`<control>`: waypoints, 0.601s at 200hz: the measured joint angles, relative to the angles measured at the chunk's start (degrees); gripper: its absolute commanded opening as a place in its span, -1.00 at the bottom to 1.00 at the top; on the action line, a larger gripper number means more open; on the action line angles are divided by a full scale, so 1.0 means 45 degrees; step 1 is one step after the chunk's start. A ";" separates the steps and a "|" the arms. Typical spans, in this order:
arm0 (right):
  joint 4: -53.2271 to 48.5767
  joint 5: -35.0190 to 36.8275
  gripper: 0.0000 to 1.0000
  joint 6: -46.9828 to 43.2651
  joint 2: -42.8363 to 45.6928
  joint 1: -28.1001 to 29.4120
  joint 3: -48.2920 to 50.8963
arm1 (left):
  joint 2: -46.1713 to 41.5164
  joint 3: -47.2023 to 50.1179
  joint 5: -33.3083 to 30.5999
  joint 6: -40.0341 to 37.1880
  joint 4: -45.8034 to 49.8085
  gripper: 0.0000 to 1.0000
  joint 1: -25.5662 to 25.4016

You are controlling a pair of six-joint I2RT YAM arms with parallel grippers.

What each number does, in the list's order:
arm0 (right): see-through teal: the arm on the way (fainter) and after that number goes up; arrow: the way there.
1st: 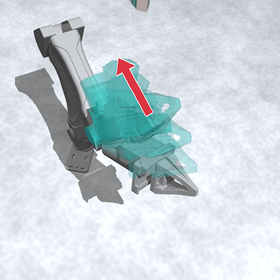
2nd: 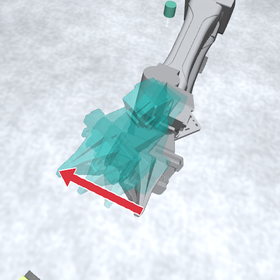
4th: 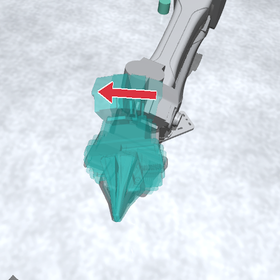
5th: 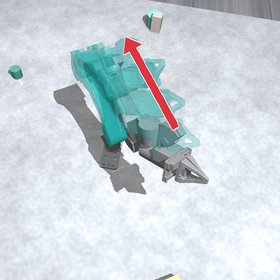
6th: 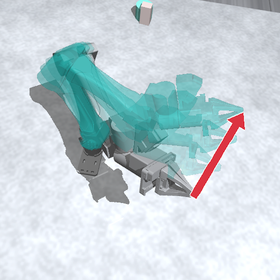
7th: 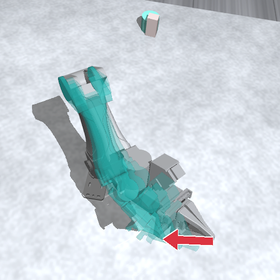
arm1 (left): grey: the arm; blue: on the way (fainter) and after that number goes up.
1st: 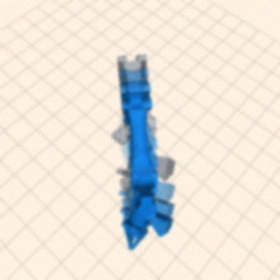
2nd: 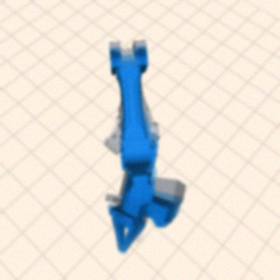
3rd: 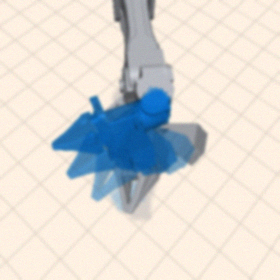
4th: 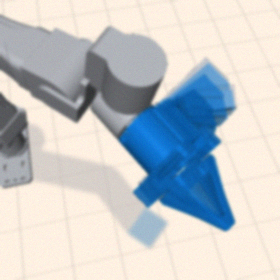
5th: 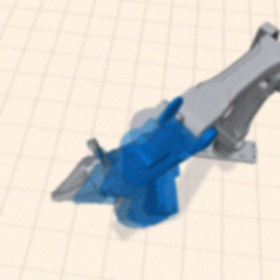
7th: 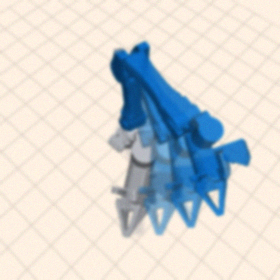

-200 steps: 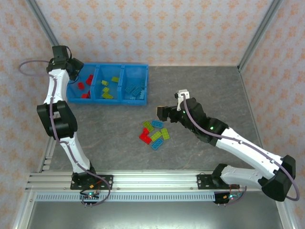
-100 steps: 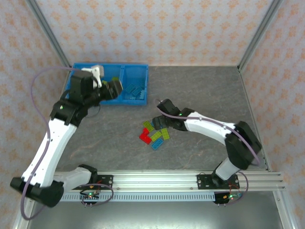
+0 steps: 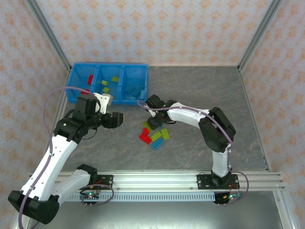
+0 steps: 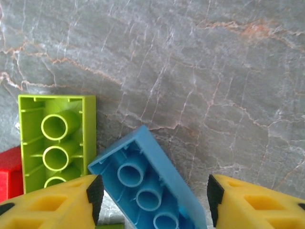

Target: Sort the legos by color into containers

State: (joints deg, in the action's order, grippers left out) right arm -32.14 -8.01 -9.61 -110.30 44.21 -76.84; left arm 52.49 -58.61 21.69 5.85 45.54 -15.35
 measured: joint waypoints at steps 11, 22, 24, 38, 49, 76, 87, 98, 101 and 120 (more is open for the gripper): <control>-0.0151 -0.0049 0.17 -0.0078 -0.0024 0.0000 0.0029 | 0.0000 0.0015 0.0000 -0.0049 0.0000 0.59 0.0000; -0.0238 -0.0044 0.13 -0.0121 -0.0024 0.0000 0.0102 | -0.0005 0.0053 -0.0005 -0.0092 0.0000 0.59 0.0000; -0.0253 -0.0044 0.11 -0.0121 -0.0024 0.0000 0.0126 | -0.0005 0.0053 -0.0010 -0.0092 0.0005 0.60 0.0000; -0.0311 -0.0097 0.04 -0.0180 -0.0024 -0.0005 0.0374 | -0.0005 0.0112 -0.0015 -0.0097 0.0000 0.60 0.0000; -0.0335 -0.0267 0.04 -0.0204 -0.0024 -0.0039 0.0597 | -0.0024 0.0165 -0.0015 -0.0131 0.0015 0.60 0.0000; -0.0491 -0.0559 -0.06 -0.0185 -0.0049 -0.0087 0.0743 | -0.0029 0.0214 -0.0049 -0.0277 0.0024 0.60 0.0000; -0.0481 -0.0559 -0.21 -0.0194 -0.0068 -0.0087 0.0743 | -0.0044 0.0214 -0.0068 -0.0301 0.0019 0.60 0.0000; -0.0457 -0.0554 -0.36 -0.0010 -0.0073 -0.0087 0.0743 | -0.0087 0.0233 -0.0160 -0.0321 0.0019 0.61 0.0000; -0.0437 -0.0554 -0.39 -0.0044 -0.0068 -0.0087 0.0743 | -0.0121 0.0243 -0.0170 -0.0321 0.0019 0.60 0.0000; -0.0165 -0.0573 -0.53 0.0306 0.0194 -0.0087 0.0772 | -0.0379 0.0398 -0.0238 -0.0325 0.0019 0.62 0.0000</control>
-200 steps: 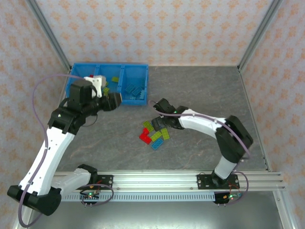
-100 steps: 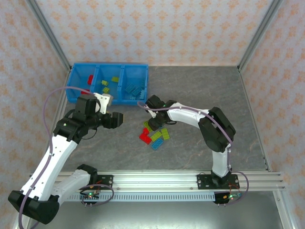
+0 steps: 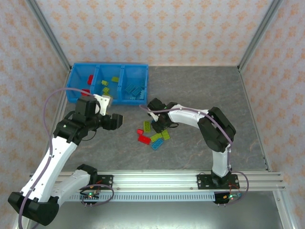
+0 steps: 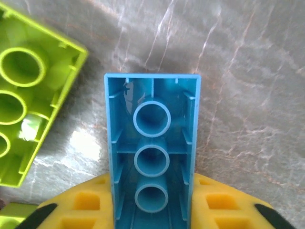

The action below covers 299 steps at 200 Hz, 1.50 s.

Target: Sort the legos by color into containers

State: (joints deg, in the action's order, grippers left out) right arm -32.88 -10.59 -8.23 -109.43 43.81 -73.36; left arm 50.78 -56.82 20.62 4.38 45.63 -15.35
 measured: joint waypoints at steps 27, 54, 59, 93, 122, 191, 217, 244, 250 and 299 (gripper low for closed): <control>0.1501 -0.0209 -0.57 0.0981 0.1943 0.0000 0.0617 | -0.0374 0.0092 0.0000 0.0000 -0.0005 0.63 0.0000; 0.4488 -0.0549 -0.56 0.2443 0.4163 0.0005 0.1093 | -0.0461 0.0097 -0.0063 0.0000 -0.0010 0.63 0.0000; 0.4896 -0.0520 -0.56 0.2623 0.4240 0.0005 0.0913 | -0.0452 0.0107 -0.0102 0.0005 -0.0010 0.63 0.0000; 0.5761 0.0631 -0.57 0.3016 0.1477 0.0000 -0.2919 | -0.0408 0.0204 -0.0597 0.0005 -0.0005 0.63 0.0000; 0.5464 0.1885 -0.34 0.2696 -0.1943 -0.0024 -0.6285 | -0.0393 0.0233 -0.0937 0.0005 -0.0005 0.63 0.0000; 0.1491 0.2788 0.07 0.1792 -0.5163 -0.0034 -1.1871 | -0.0112 0.0233 -0.1501 0.0092 -0.0005 0.77 0.0000; 0.1705 0.2453 0.21 0.2181 -0.2375 -0.0029 -0.8971 | 0.0248 0.0228 -0.1797 0.0641 0.0010 0.84 0.0000; 0.2317 0.1821 0.47 0.2905 0.2414 -0.0029 -0.4269 | 0.0782 0.0223 -0.1593 0.2098 -0.0053 0.84 -0.0141; 0.2443 0.1729 0.53 0.3128 0.3609 -0.0029 -0.3283 | 0.0879 0.0262 -0.1569 0.2511 -0.0170 0.85 -0.0311; 0.1787 0.1821 0.79 0.5246 1.0516 -0.0024 0.1729 | 0.3891 0.0243 -0.2429 0.6873 -0.2040 0.90 -0.3725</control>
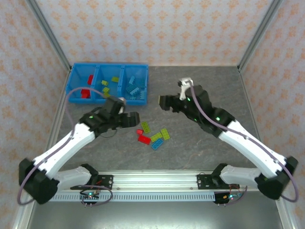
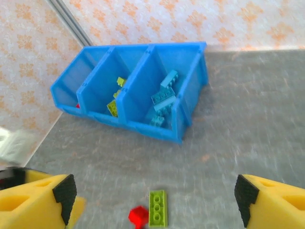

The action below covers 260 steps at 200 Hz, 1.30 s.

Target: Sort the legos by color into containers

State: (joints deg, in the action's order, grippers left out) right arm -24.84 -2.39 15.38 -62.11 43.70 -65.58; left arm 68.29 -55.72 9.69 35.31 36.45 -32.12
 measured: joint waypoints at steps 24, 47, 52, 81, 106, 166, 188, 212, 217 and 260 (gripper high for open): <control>-0.1083 0.0204 0.81 0.0865 0.1137 0.0000 0.1423 | 0.2769 -0.0758 -0.0413 0.1350 -0.0452 0.70 -0.0845; -0.1593 0.0253 0.84 0.1651 0.1851 0.0000 0.2856 | 0.5377 -0.1797 -0.0617 0.2171 -0.0690 0.51 -0.0903; -0.1695 0.0257 0.84 0.1778 0.2030 0.0000 0.3118 | 0.5819 -0.1962 -0.0646 0.2288 -0.0758 0.50 -0.0899; -0.2069 0.0437 0.85 0.2225 0.2618 0.0000 0.3687 | 0.7388 -0.2385 -0.0685 0.2715 -0.1054 0.35 -0.0899; -0.2103 0.0656 0.86 0.2273 0.2676 0.0000 0.3682 | 0.8306 -0.2817 -0.0631 0.2924 -0.1083 0.10 -0.0928; -0.1802 -0.0015 0.86 0.2302 0.2526 0.0000 0.3682 | 0.8879 -0.3298 -0.1001 0.2807 -0.0835 -0.55 -0.1117; -0.1477 -0.0685 0.86 0.2297 0.2458 0.0005 0.3696 | 0.8398 -0.3415 -0.1520 0.2618 -0.0277 -0.60 -0.1010; -0.1331 -0.0816 0.87 0.2302 0.2458 0.0005 0.3696 | 0.7111 -0.4041 -0.2011 0.2176 0.0282 -0.62 -0.0146; -0.1321 -0.0811 0.87 0.2307 0.2463 0.0005 0.3696 | 0.6810 -0.4269 -0.2127 0.2030 0.0330 -0.62 0.0189; -0.1234 -0.0806 0.88 0.2399 0.2482 0.0005 0.3759 | 0.6198 -0.7601 -0.3784 0.0641 0.0471 -0.63 0.3570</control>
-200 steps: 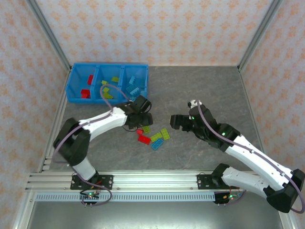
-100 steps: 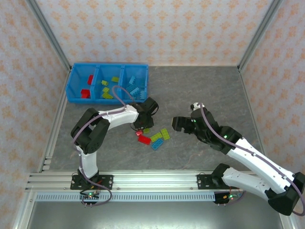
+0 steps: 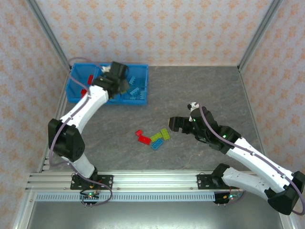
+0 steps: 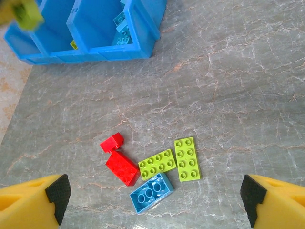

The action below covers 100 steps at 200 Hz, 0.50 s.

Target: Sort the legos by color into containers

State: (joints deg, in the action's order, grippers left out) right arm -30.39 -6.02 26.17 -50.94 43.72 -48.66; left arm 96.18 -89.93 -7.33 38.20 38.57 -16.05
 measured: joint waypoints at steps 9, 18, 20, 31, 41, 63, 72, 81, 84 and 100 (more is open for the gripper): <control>0.0000 0.0000 0.88 0.0049 0.0005 0.0000 0.0010 | 0.0423 -0.0826 -0.0194 -0.0233 0.0112 -0.63 0.0568; 0.0000 0.0000 0.88 0.0058 0.0010 0.0000 0.0015 | 0.1039 -0.1787 -0.0282 -0.0481 0.0228 -0.63 0.1069; 0.0000 0.0000 0.88 0.0058 0.0015 0.0000 0.0015 | 0.1151 -0.1923 -0.0291 -0.0515 0.0219 -0.62 0.1132; -0.0005 0.0000 0.88 0.0087 0.0024 0.0000 0.0015 | 0.2225 -0.3201 -0.0296 -0.0806 0.0457 -0.60 0.1622; -0.0029 0.0000 0.88 0.0097 0.0039 0.0000 0.0015 | 0.3240 -0.4269 -0.0267 -0.1117 0.0631 -0.56 0.1909; -0.0287 0.0005 0.88 0.0102 0.0063 0.0000 0.0015 | 0.5421 -0.6363 -0.0112 -0.1729 0.1282 -0.16 0.2317; -0.0442 0.0019 0.88 0.0155 0.0063 0.0000 0.0010 | 0.6003 -0.6805 -0.0039 -0.1885 0.1545 0.02 0.2414; -0.0597 0.0053 0.88 0.0189 0.0063 0.0000 0.0010 | 0.6319 -0.6936 0.0044 -0.2229 0.1778 0.09 0.2477; -0.0646 0.0058 0.88 0.0199 0.0063 0.0000 0.0010 | 0.6368 -0.6936 0.0073 -0.2166 0.1870 0.09 0.2487; -0.0831 0.0131 0.89 0.0248 0.0063 0.0000 0.0010 | 0.6319 -0.6936 0.0223 -0.2380 0.2302 0.08 0.2521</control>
State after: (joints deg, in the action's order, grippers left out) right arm -34.13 -5.43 27.29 -50.65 43.72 -48.62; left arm 124.62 -121.14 -6.33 27.49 48.93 -4.71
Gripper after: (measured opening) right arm 0.942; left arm 0.544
